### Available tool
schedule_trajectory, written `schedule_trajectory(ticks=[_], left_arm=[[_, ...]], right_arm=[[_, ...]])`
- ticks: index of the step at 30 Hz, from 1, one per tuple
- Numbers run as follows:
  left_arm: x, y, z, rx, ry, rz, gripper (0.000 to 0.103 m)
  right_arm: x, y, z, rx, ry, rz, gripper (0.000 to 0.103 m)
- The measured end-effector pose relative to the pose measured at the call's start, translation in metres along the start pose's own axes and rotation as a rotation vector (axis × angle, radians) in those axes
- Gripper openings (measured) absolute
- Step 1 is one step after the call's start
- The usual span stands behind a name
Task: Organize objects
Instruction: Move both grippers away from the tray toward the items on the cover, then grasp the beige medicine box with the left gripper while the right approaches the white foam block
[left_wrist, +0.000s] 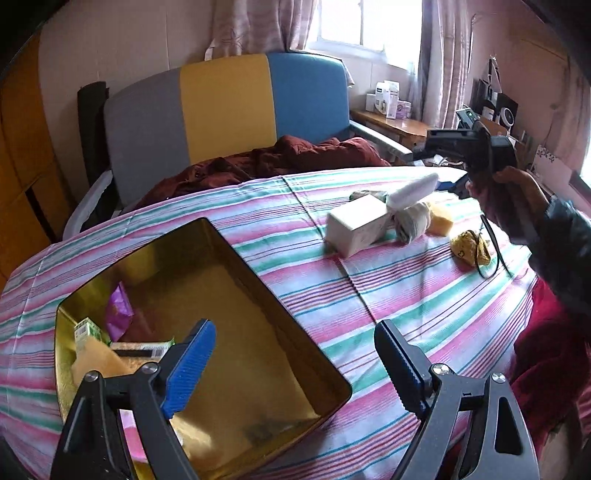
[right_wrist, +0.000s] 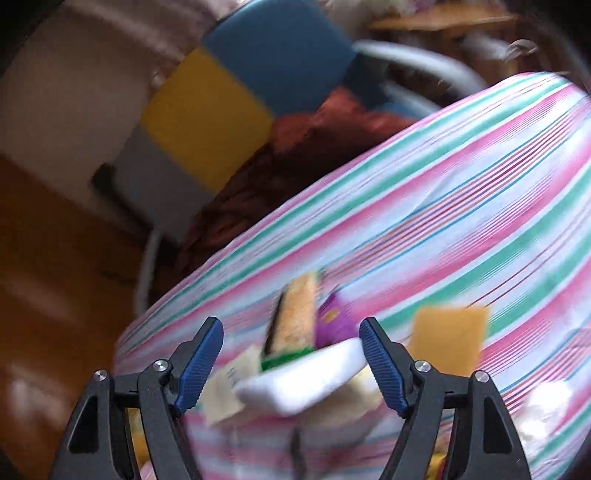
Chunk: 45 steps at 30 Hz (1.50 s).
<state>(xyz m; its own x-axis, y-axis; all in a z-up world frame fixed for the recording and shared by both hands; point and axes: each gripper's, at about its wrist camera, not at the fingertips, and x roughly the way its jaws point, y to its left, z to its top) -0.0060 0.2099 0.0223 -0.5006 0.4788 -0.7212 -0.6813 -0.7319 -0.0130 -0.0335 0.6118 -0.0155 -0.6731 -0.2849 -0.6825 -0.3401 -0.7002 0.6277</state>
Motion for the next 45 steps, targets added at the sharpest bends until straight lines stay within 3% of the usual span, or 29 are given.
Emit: schedule_trajectory(ticks=[2, 5, 7, 12, 17, 24, 27, 29, 35, 41, 45], left_arm=[[0.005, -0.002, 0.004, 0.006, 0.006, -0.004, 0.088], [0.012, -0.006, 0.012, 0.025, 0.010, -0.012, 0.088], [0.017, -0.009, 0.017, 0.033, 0.008, -0.014, 0.088], [0.028, -0.017, 0.033, 0.046, 0.020, -0.016, 0.089], [0.051, -0.022, 0.055, -0.016, 0.077, -0.064, 0.089], [0.093, -0.031, 0.087, -0.114, 0.158, -0.144, 0.091], [0.124, -0.025, 0.091, -0.250, 0.244, -0.169, 0.091], [0.141, -0.018, 0.091, -0.346, 0.302, -0.162, 0.091], [0.176, 0.001, 0.102, -0.533, 0.349, -0.115, 0.096], [0.205, -0.001, 0.112, -0.548, 0.385, -0.062, 0.100], [0.225, -0.010, 0.118, -0.484, 0.407, -0.031, 0.100]], right_arm=[[-0.001, 0.010, -0.019, -0.043, 0.082, 0.129, 0.079], [-0.009, 0.027, -0.044, -0.143, 0.150, 0.209, 0.079], [-0.015, 0.028, -0.052, -0.155, 0.124, 0.189, 0.079], [-0.023, -0.006, -0.041, -0.031, 0.044, 0.110, 0.079], [-0.033, -0.024, -0.029, 0.051, -0.029, 0.075, 0.079], [-0.029, -0.010, -0.027, -0.027, -0.026, 0.015, 0.079], [-0.027, -0.003, -0.029, -0.062, -0.021, -0.013, 0.079], [-0.026, -0.001, -0.030, -0.077, -0.024, -0.032, 0.079], [-0.031, 0.003, -0.031, -0.124, -0.039, -0.053, 0.079], [-0.034, 0.011, -0.033, -0.161, -0.043, -0.045, 0.079], [-0.035, 0.014, -0.034, -0.181, -0.046, -0.049, 0.079]])
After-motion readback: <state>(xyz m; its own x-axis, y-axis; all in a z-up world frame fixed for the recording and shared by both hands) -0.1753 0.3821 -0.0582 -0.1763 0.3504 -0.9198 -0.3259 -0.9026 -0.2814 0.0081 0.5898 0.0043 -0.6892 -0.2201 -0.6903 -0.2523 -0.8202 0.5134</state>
